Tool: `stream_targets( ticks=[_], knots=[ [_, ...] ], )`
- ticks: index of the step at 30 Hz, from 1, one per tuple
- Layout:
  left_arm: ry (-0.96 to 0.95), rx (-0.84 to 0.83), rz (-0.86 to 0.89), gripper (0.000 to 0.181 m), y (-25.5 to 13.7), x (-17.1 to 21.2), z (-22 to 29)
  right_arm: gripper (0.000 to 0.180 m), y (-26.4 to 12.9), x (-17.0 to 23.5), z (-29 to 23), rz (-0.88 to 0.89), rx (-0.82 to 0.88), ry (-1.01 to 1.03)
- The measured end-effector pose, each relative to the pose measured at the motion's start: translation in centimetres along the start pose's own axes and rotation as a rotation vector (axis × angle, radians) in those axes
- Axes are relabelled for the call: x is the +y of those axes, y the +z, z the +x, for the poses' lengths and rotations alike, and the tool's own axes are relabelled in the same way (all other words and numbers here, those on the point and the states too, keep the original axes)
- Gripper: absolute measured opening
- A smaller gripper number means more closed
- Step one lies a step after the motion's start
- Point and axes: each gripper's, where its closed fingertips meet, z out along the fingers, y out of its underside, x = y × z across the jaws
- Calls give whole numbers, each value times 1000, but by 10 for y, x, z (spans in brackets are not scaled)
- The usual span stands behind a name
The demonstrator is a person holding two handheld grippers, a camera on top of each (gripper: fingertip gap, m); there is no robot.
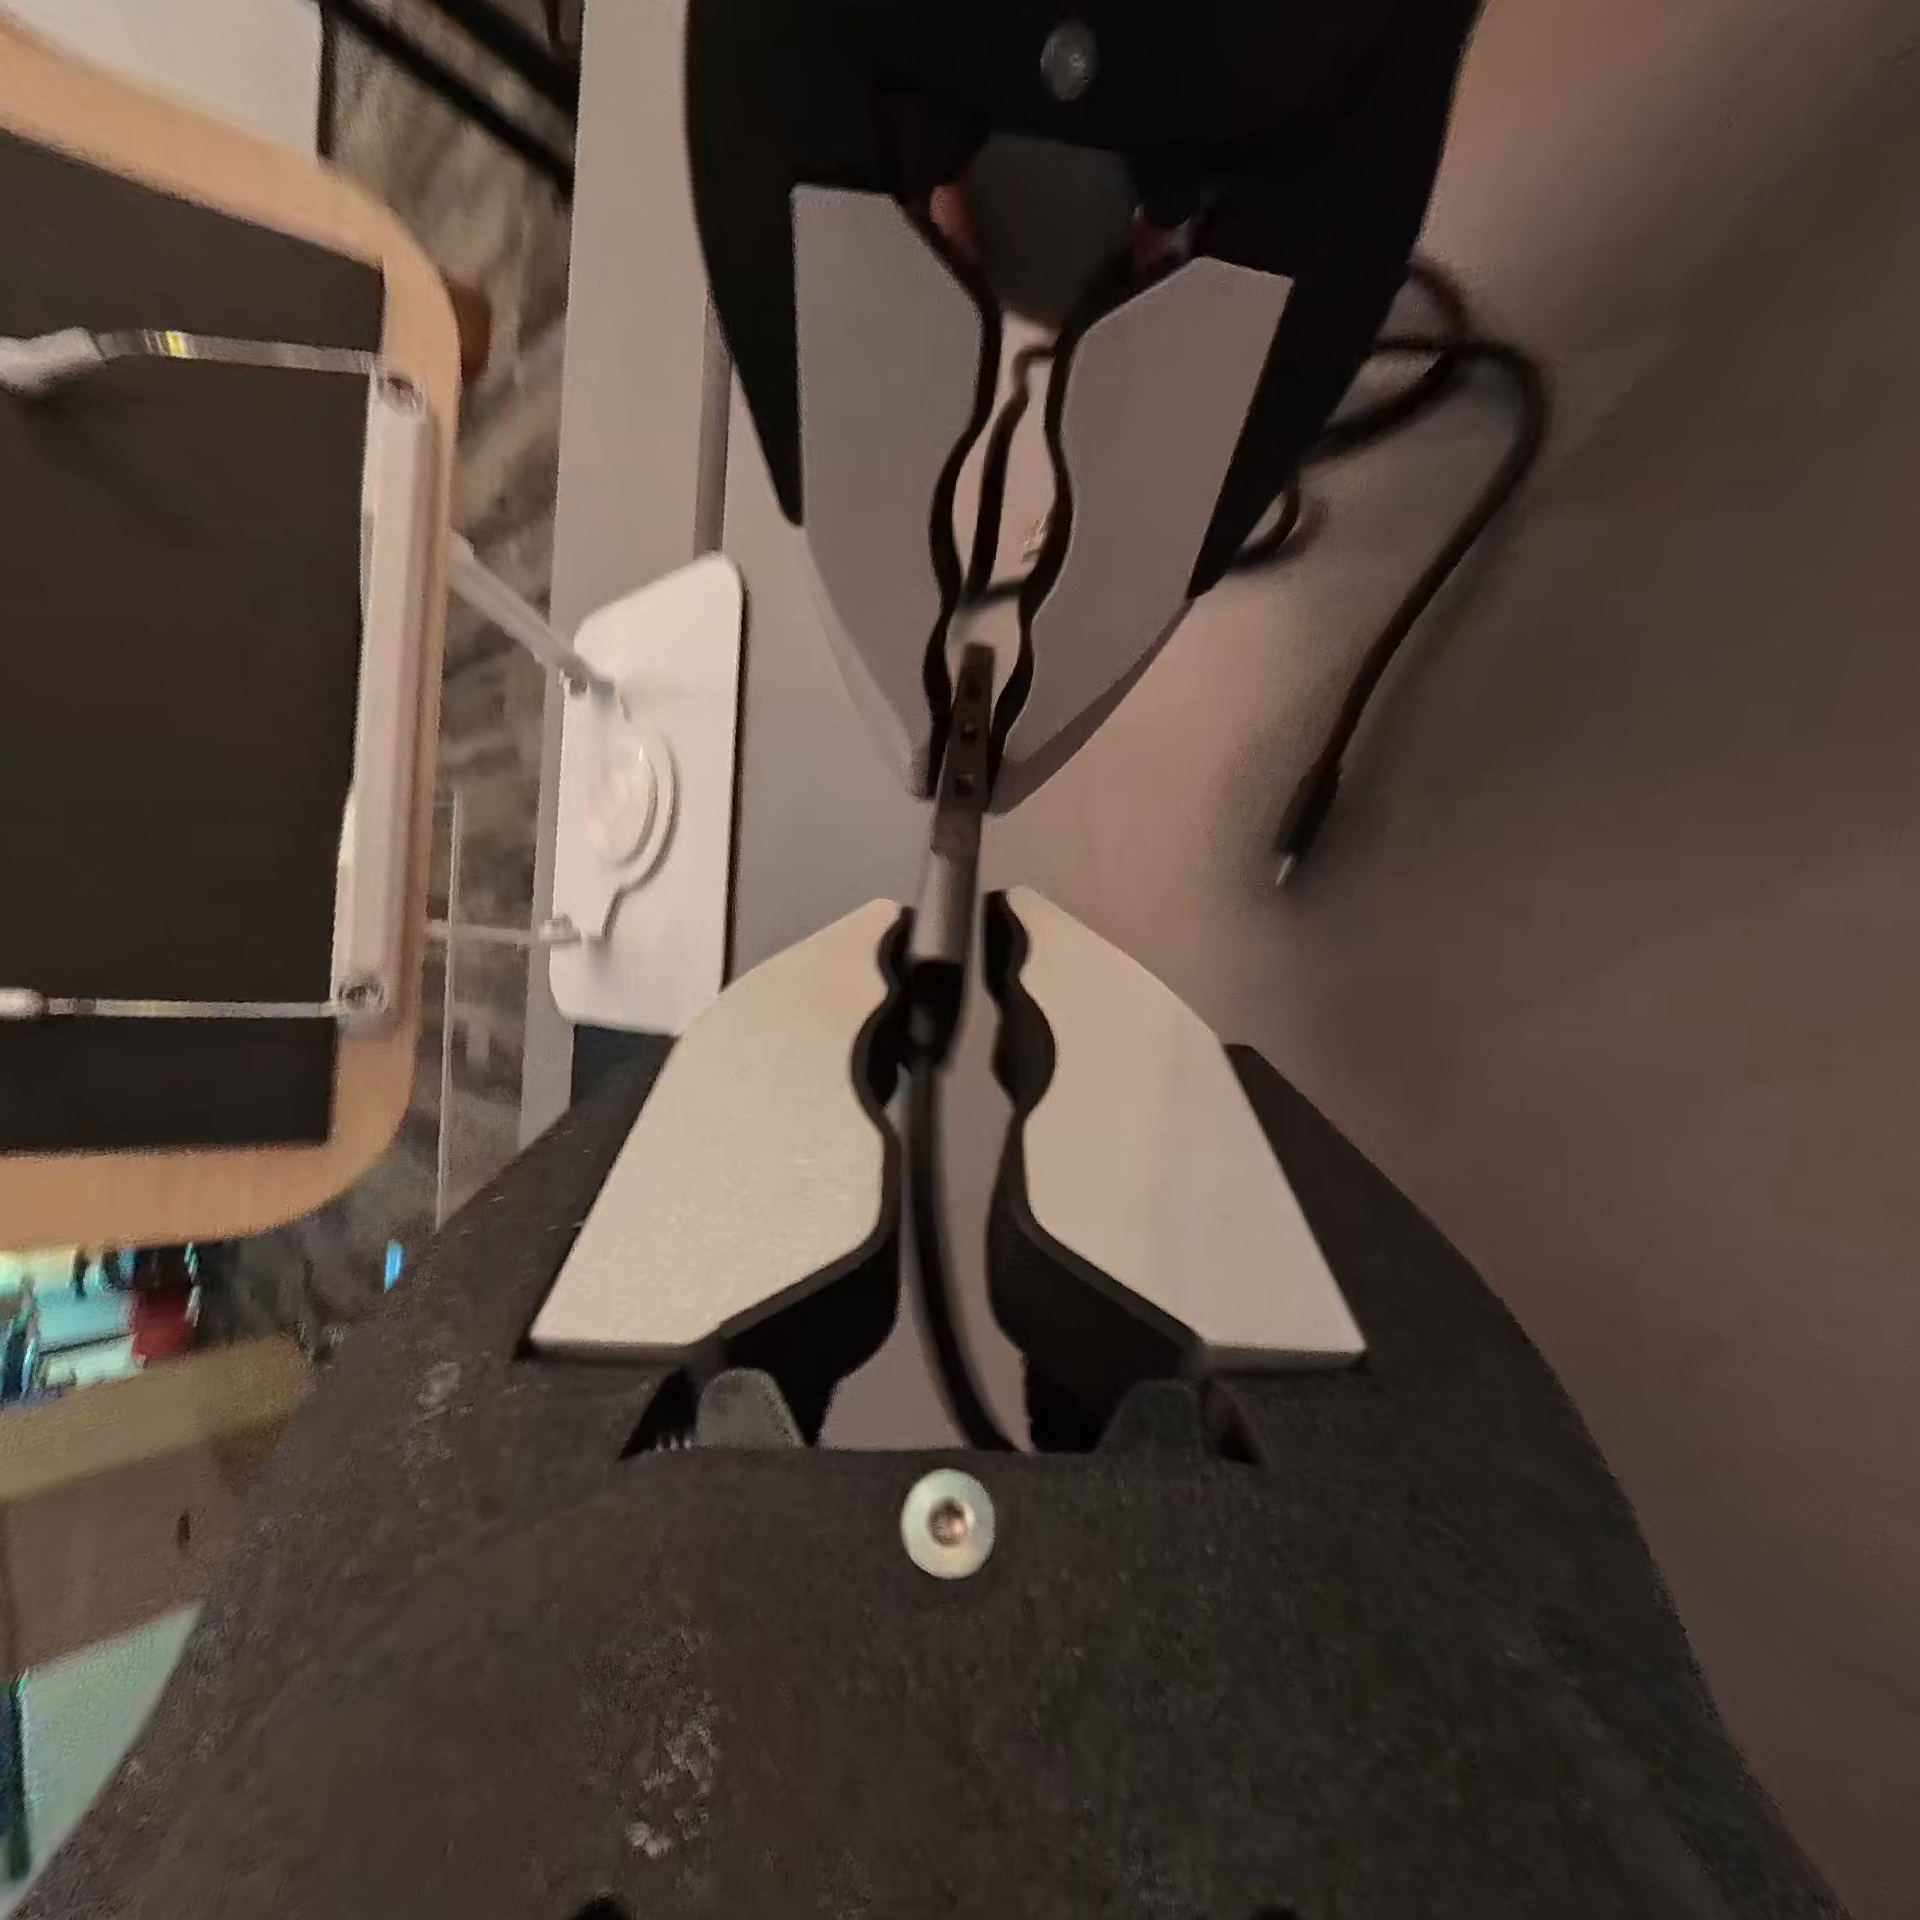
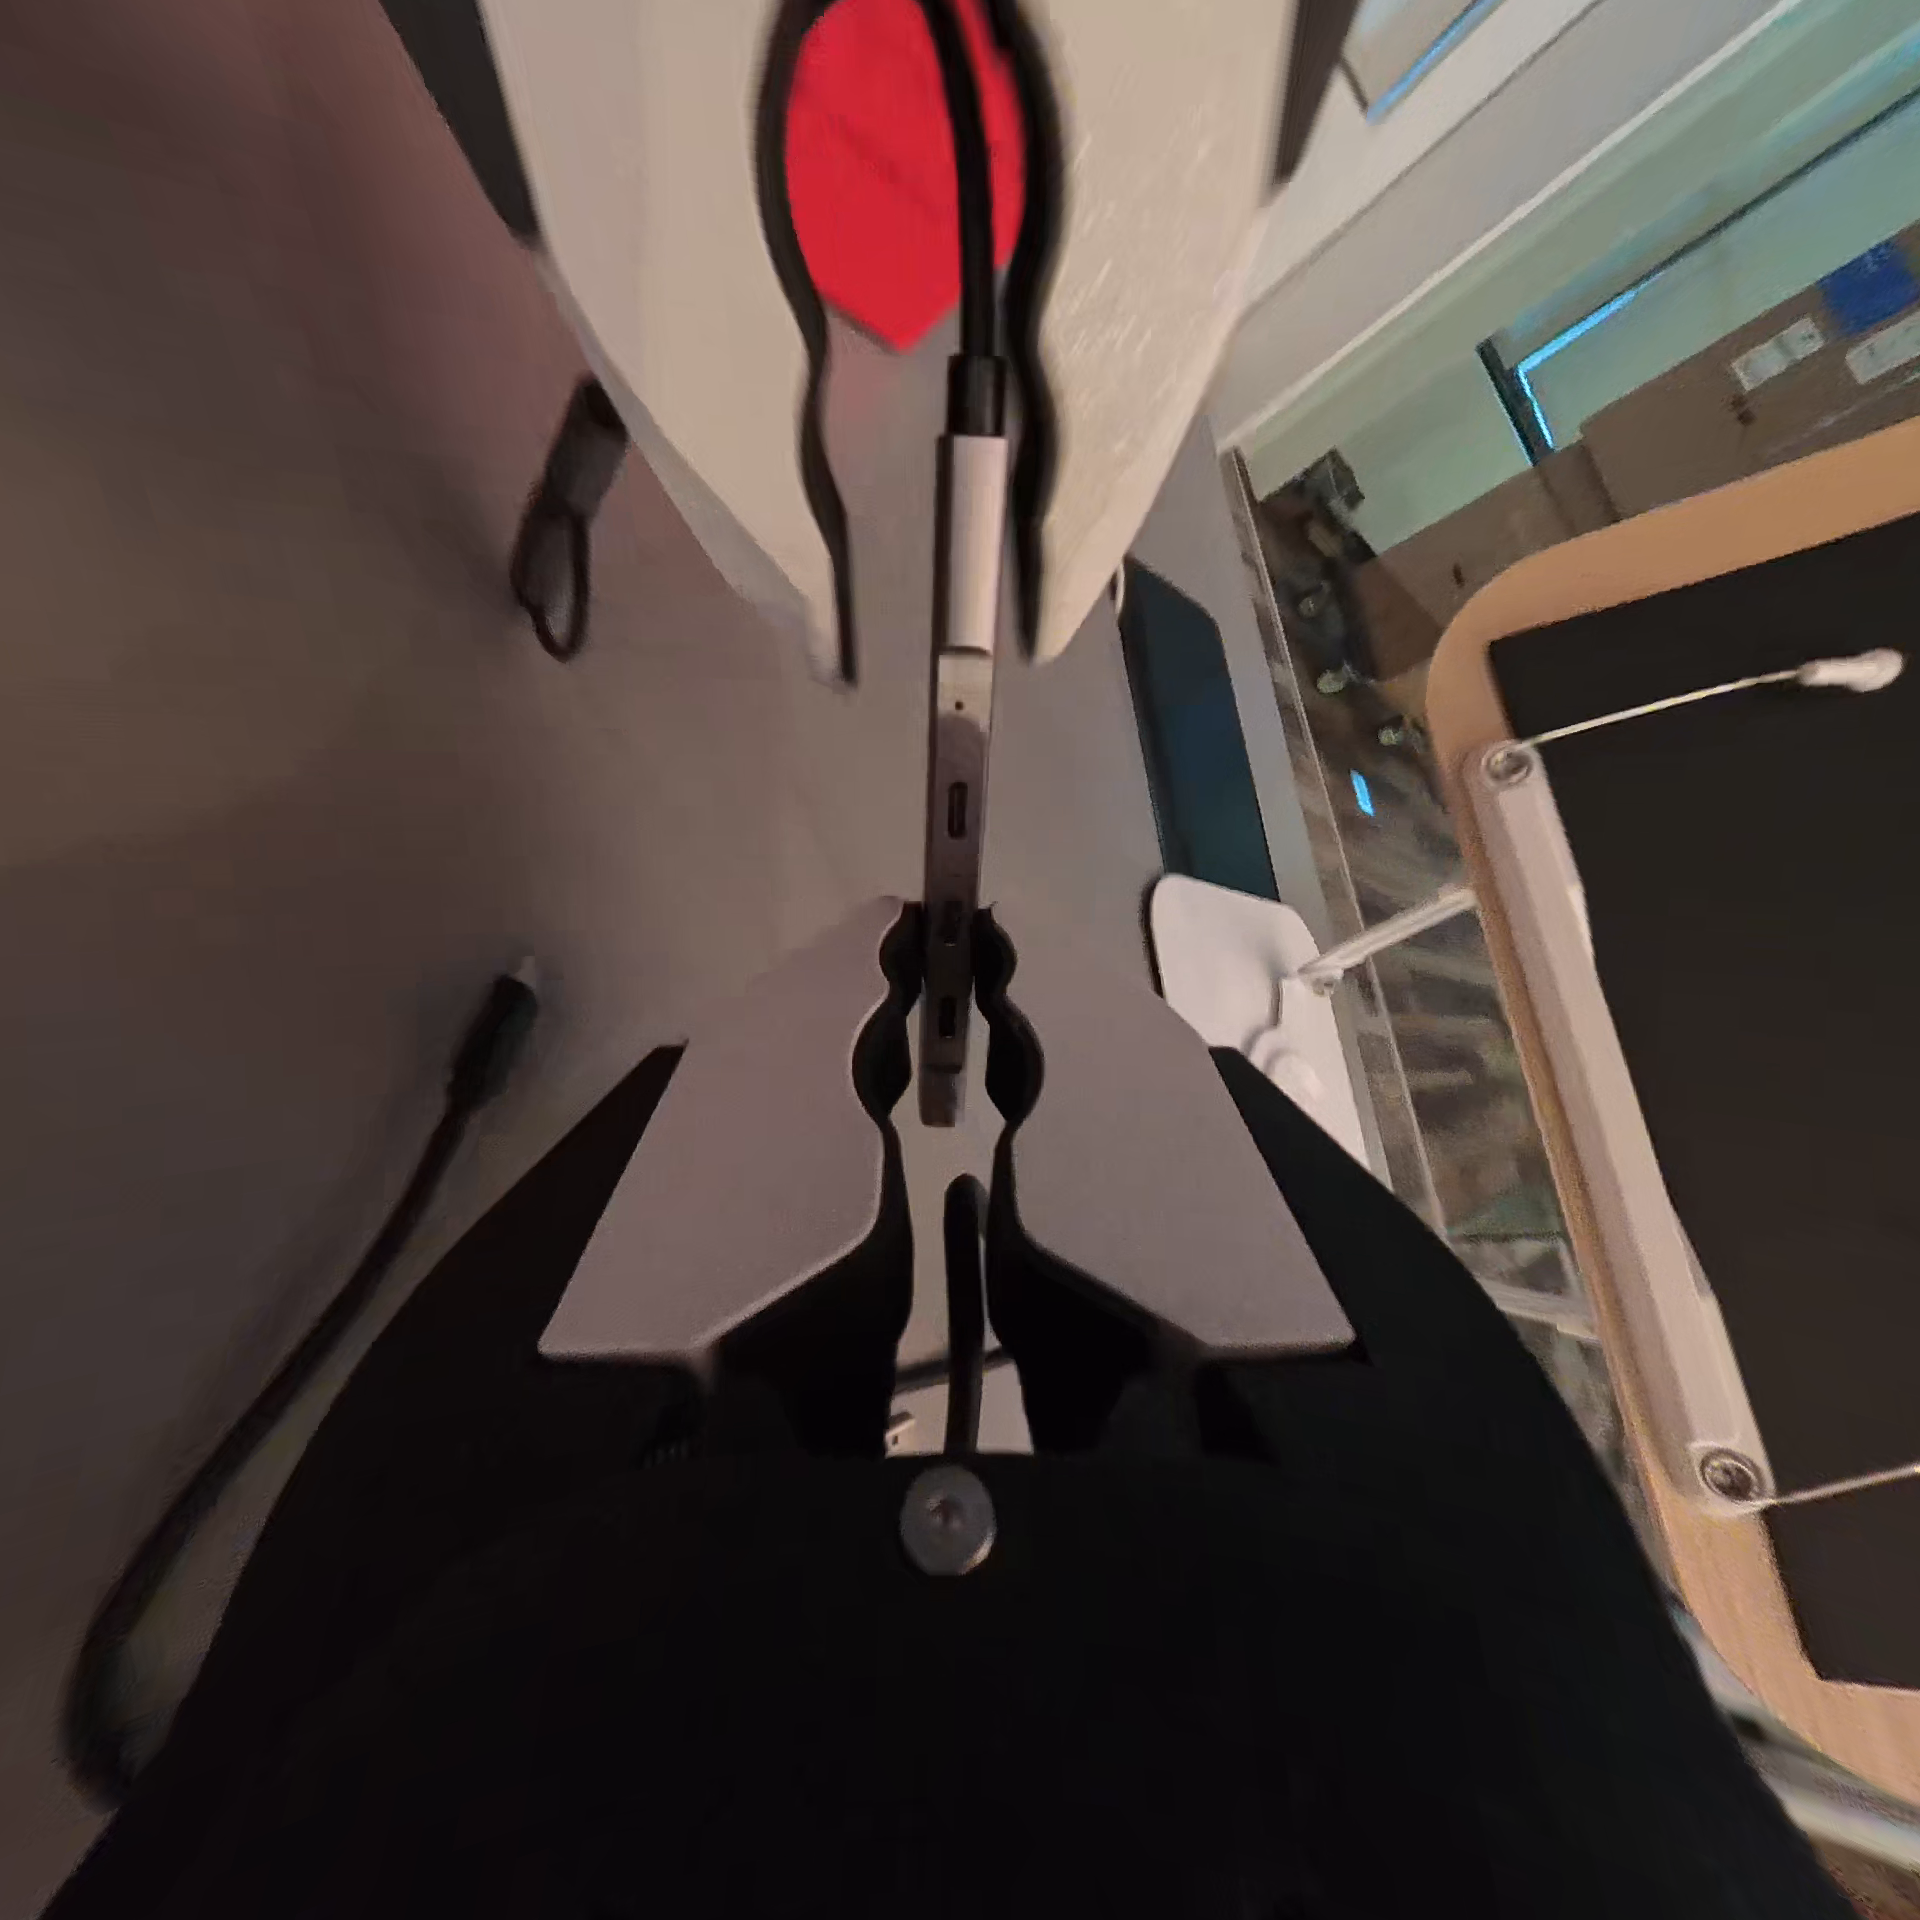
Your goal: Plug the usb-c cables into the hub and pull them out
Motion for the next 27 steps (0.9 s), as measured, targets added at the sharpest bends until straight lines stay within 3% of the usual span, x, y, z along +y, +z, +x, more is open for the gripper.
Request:
stream_targets(
  ticks=[3,7,15,23,27],
  knots=[
    [-32,7,-72,43,-13,8,-2,11,15,9,-3,-30,2,7],
    [-77,15,-38,39,-50,5,-5,11,23,10,-4,-42,37,-25],
    [-87,-220,156,36,-136,-23,-35,11,26,-39,-58,59,10,-380],
    [-48,-252,197,35,-135,-38,-38,11,56,-31,-93,-30,-180,-654],
    [-56,-300,137,32,-128,-26,-48,12,61,-25,-96,-99,-295,-667]
  ],
)
